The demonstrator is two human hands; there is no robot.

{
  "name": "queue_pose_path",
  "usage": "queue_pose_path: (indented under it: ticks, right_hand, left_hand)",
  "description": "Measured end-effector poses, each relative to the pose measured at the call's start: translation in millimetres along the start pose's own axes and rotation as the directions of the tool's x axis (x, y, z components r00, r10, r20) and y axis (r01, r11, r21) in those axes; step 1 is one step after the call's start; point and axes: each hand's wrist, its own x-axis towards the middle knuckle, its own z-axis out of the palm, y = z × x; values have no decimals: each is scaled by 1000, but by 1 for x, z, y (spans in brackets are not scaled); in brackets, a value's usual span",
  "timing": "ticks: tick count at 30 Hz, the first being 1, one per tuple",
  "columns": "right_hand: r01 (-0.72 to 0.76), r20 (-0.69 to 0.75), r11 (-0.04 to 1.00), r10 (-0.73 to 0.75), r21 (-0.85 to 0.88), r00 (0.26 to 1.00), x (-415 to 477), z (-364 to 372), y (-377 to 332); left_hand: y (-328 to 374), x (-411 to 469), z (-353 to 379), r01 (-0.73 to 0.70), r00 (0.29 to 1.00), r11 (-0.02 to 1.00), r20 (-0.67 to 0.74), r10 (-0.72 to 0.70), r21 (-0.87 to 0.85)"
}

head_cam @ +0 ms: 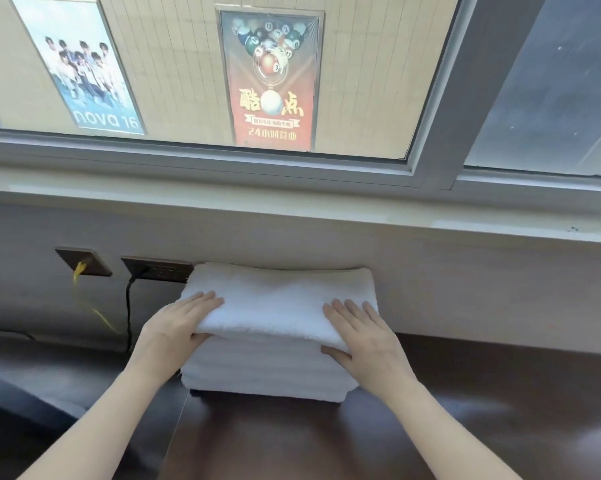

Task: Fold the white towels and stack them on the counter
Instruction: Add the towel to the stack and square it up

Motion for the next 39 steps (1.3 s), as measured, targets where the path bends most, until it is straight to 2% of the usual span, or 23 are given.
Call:
queue_pose_path:
  ticks: [5, 8, 10, 13, 14, 15, 17, 19, 20, 22, 27, 30, 34, 37, 39]
  right_hand:
    - [126, 64, 988, -132, 91, 989, 5, -12, 26]
    - [0, 173, 983, -32, 183, 984, 18, -34, 32]
    - [-65, 223, 980, 22, 186, 975, 26, -49, 37]
    - [-69, 187, 984, 37, 166, 982, 35, -65, 41]
    - [-67, 180, 985, 38, 158, 983, 34, -65, 41]
    - [-72, 190, 985, 41, 158, 981, 32, -64, 40]
    - [-71, 275, 985, 26, 156, 961, 23, -55, 34]
    - [-34, 339, 986, -23, 163, 941, 14, -42, 28]
    - [-21, 332, 984, -41, 179, 942, 12, -38, 25]
    - [-40, 308, 977, -28, 211, 951, 10, -33, 21]
    - [-86, 341, 971, 6, 221, 940, 4, -38, 17]
    - [-127, 364, 962, 32, 240, 931, 4, -41, 19]
    - [-231, 392, 911, 86, 342, 916, 0, -45, 19]
    - [-287, 384, 876, 129, 388, 914, 0, -50, 15]
    - [-346, 334, 834, 209, 429, 919, 7, -51, 10]
  left_hand:
    - [-9, 25, -16, -42, 999, 998, -21, 43, 45]
    - [-3, 38, -28, -89, 993, 993, -73, 94, 72]
    - [-1, 46, -38, -130, 982, 988, -127, 140, 84]
    - [-3, 49, -48, -186, 960, 978, -198, 201, 90]
    - [-2, 47, -49, -204, 959, 975, -183, 217, 89]
    - [-2, 44, -48, -197, 972, 977, -118, 206, 78]
    - [-2, 31, -45, -45, 990, 999, 137, 42, 20]
    - [-4, 19, -41, 201, 897, 979, 406, -173, -27]
    - [-5, 16, -39, 264, 864, 963, 458, -208, -61]
    - [-7, 14, -39, 290, 858, 950, 471, -204, -117]
    - [1, 15, -42, 266, 865, 962, 455, -214, -54]
    - [3, 15, -43, 304, 865, 944, 453, -218, -127]
    - [-4, 7, -49, 480, 819, 822, 493, -294, -306]
    - [-2, 0, -57, 614, 772, 620, 533, -346, -488]
    - [3, 5, -58, 661, 750, 507, 519, -410, -554]
